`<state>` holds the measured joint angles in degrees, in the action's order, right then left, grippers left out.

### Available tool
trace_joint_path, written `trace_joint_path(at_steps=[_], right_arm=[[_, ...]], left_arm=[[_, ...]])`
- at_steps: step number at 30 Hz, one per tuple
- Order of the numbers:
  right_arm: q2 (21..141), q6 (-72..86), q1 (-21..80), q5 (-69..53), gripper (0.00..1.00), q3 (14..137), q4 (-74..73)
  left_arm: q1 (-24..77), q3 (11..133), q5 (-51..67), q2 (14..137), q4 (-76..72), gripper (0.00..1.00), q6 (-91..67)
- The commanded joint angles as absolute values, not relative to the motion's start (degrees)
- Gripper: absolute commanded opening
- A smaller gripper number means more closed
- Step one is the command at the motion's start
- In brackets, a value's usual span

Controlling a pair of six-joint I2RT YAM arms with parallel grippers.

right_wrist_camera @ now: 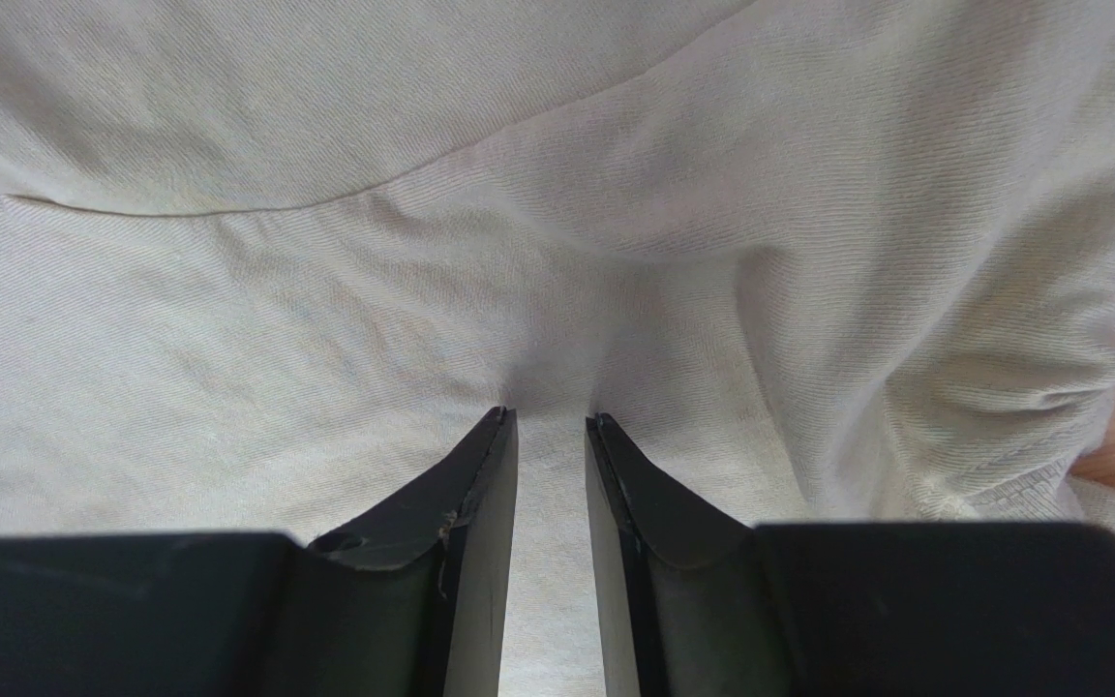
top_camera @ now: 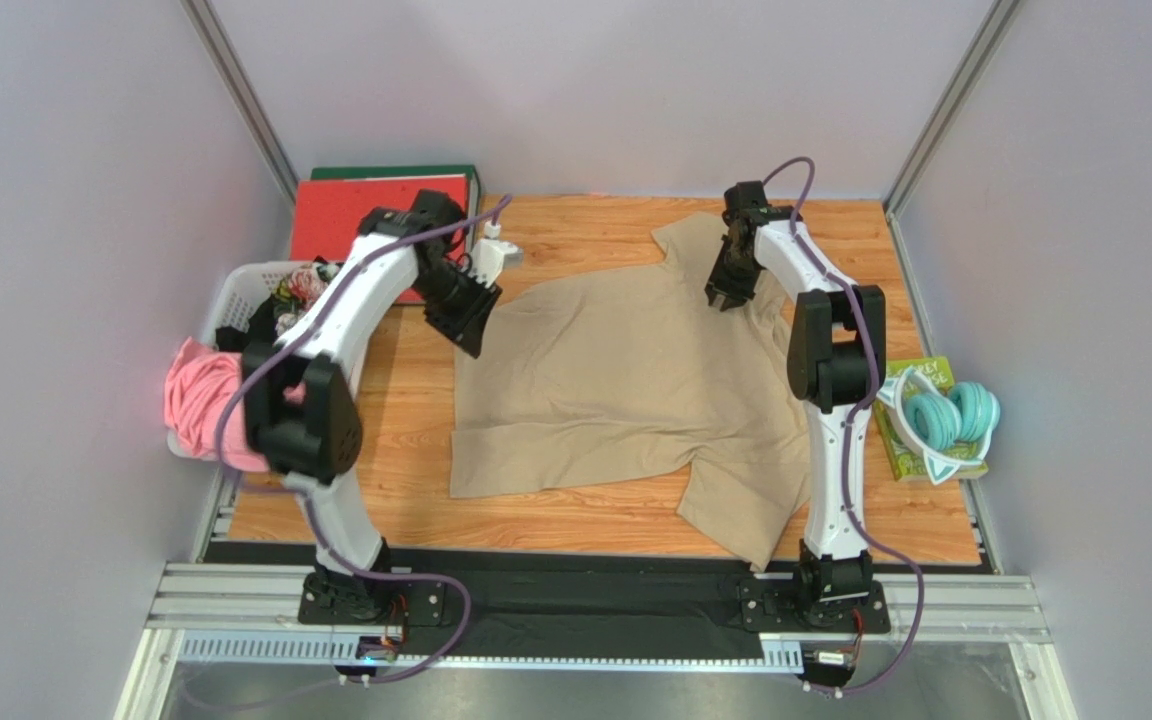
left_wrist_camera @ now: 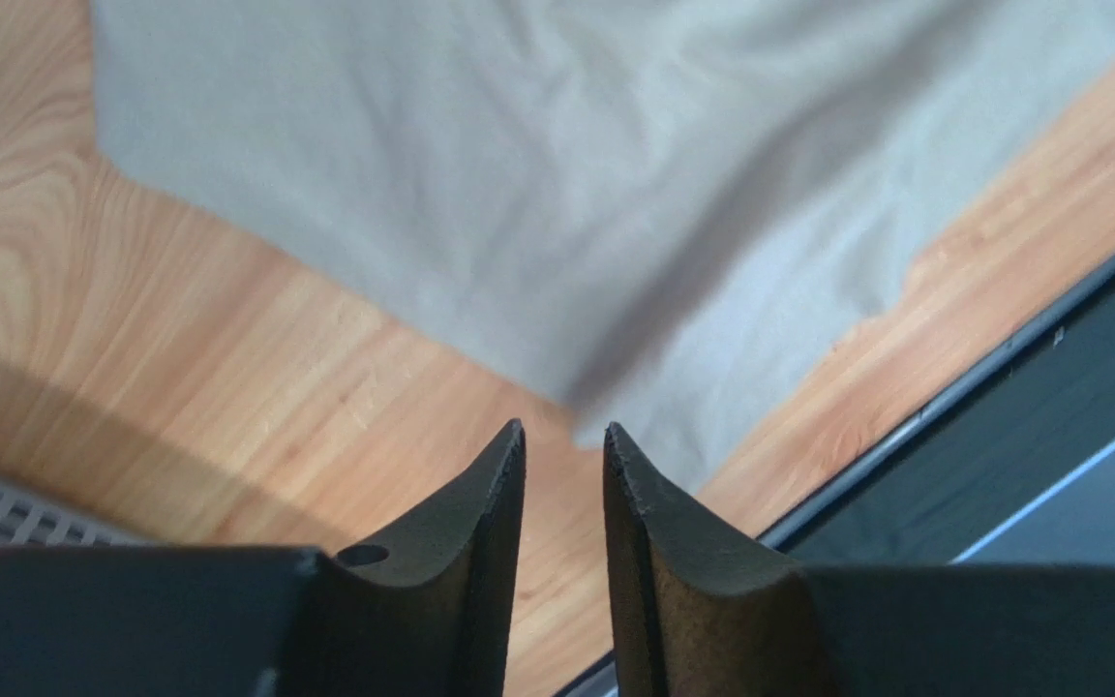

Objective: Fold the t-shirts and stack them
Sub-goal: Flatten the tshirt out

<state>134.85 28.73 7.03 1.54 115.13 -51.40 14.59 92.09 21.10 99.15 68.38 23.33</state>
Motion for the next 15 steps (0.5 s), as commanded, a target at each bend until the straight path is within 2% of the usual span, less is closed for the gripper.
trace_joint_path(at_steps=[1,2,5,15], right_arm=[[134.21,29.27,6.86,0.97,0.30,117.85,-50.80],[134.47,29.27,6.86,0.79,0.30,118.21,-50.89],[134.56,29.36,6.77,0.88,0.30,119.18,-50.98],[134.91,29.62,6.85,-1.41,0.30,119.35,-50.27]], left_arm=[[14.50,104.21,20.74,119.41,66.96,0.29,12.76],[14.50,109.28,21.00,122.14,67.93,0.28,12.40],[14.50,113.98,21.10,127.17,67.50,0.28,11.43],[14.24,116.10,16.19,132.18,65.31,0.30,9.76]])
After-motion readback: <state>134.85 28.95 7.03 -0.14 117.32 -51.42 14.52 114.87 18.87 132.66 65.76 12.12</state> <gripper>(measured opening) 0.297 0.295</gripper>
